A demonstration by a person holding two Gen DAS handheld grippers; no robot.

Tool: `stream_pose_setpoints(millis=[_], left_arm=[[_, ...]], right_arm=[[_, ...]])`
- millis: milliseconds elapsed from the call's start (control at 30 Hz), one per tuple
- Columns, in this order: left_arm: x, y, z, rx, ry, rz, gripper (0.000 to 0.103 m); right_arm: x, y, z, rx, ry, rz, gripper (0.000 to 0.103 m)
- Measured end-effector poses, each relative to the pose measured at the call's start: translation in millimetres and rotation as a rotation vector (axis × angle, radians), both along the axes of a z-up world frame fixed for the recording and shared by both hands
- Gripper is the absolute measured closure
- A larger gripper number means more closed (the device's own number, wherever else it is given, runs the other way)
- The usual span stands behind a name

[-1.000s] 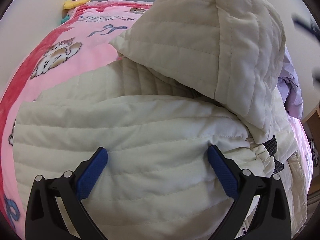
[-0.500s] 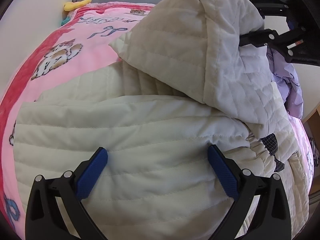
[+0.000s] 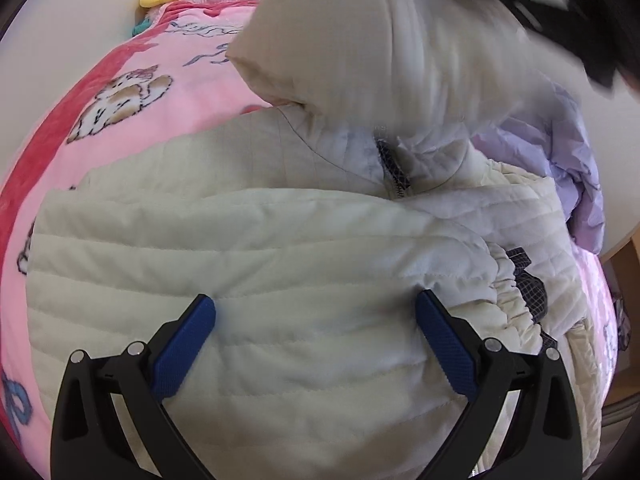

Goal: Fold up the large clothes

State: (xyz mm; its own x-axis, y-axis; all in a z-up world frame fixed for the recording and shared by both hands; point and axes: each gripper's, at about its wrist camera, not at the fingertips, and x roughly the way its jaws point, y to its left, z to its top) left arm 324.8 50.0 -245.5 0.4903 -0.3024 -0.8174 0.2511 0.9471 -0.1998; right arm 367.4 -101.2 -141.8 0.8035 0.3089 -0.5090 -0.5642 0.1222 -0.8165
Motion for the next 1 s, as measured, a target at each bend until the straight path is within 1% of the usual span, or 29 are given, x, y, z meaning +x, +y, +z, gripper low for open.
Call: stream_pose_setpoints(millis=[67,133,200,267,333,367,433,467,500,567,633,700,733,800,833,867,900,933,967,1000], left_arm=[[-4.8,6.0,2.4,-0.041,0.004,-0.023,0.005],[-10.4,15.8,5.2,-0.112,0.015,-0.041,0.005],[-16.4,29.3,8.5,-0.224,0.047,-0.064,0.005],[-17.9,36.5,16.5,-0.320,0.095,-0.120,0.005],[-14.3,37.0,32.4,-0.364,0.110,-0.153,0.005],[-9.8,35.5,38.2,-0.372,0.115,-0.149,0.005],[3.3,29.2,45.3,-0.392,0.153,-0.141,0.005],[14.7,22.9,48.1,-0.440,0.196,-0.150,0.005],[21.3,19.3,50.1,-0.488,0.214,-0.154,0.005],[33.5,12.7,55.9,-0.569,0.225,-0.147,0.005],[42.1,7.4,61.4,-0.615,0.230,-0.139,0.005],[51.2,1.2,65.0,-0.672,0.267,-0.139,0.005],[53.3,-1.4,65.4,-0.685,0.281,-0.133,0.005],[60.3,-5.1,57.4,-0.649,0.353,-0.043,0.005],[62.0,-4.8,48.0,-0.660,0.411,0.024,0.005],[63.8,-4.6,40.5,-0.720,0.450,0.060,0.005],[64.0,-2.5,32.8,-0.812,0.467,0.094,0.005],[63.7,0.9,26.2,-0.865,0.475,0.158,0.006],[63.4,0.7,22.1,-0.877,0.487,0.189,0.011],[64.1,-1.0,18.4,-0.872,0.503,0.210,0.017]], right_arm=[[-49.1,-10.4,-20.0,0.008,0.057,0.052,0.086],[-93.6,-20.4,-36.8,0.034,0.097,0.062,0.086],[-122.3,-26.8,-45.7,0.076,0.134,0.035,0.086],[-136.6,-30.6,-53.2,0.066,0.136,0.021,0.086],[-140.2,-31.0,-61.8,0.054,0.146,-0.003,0.086],[-139.4,-31.4,-61.8,0.070,0.137,-0.025,0.086],[-133.7,-32.3,-57.5,0.093,0.132,-0.059,0.086],[-128.8,-31.0,-55.3,0.102,0.113,-0.076,0.086],[-122.8,-25.9,-55.0,0.101,0.107,-0.084,0.086],[-118.9,-22.2,-54.5,0.095,0.092,-0.088,0.086],[-116.7,-20.3,-56.2,0.084,0.088,-0.080,0.085],[-117.7,-19.6,-58.8,0.081,0.088,-0.075,0.085],[-120.1,-20.7,-60.9,0.080,0.081,-0.074,0.084],[-125.8,-21.0,-65.9,0.070,0.071,-0.069,0.083],[-131.4,-21.8,-68.8,0.069,0.069,-0.070,0.081],[-132.0,-20.6,-71.3,0.066,0.067,-0.075,0.081],[-132.8,-18.8,-74.0,0.067,0.061,-0.078,0.081],[-134.2,-17.6,-76.2,0.064,0.068,-0.081,0.081],[-133.6,-17.7,-77.7,0.056,0.067,-0.083,0.081],[-133.0,-17.2,-79.8,0.043,0.074,-0.079,0.081]])
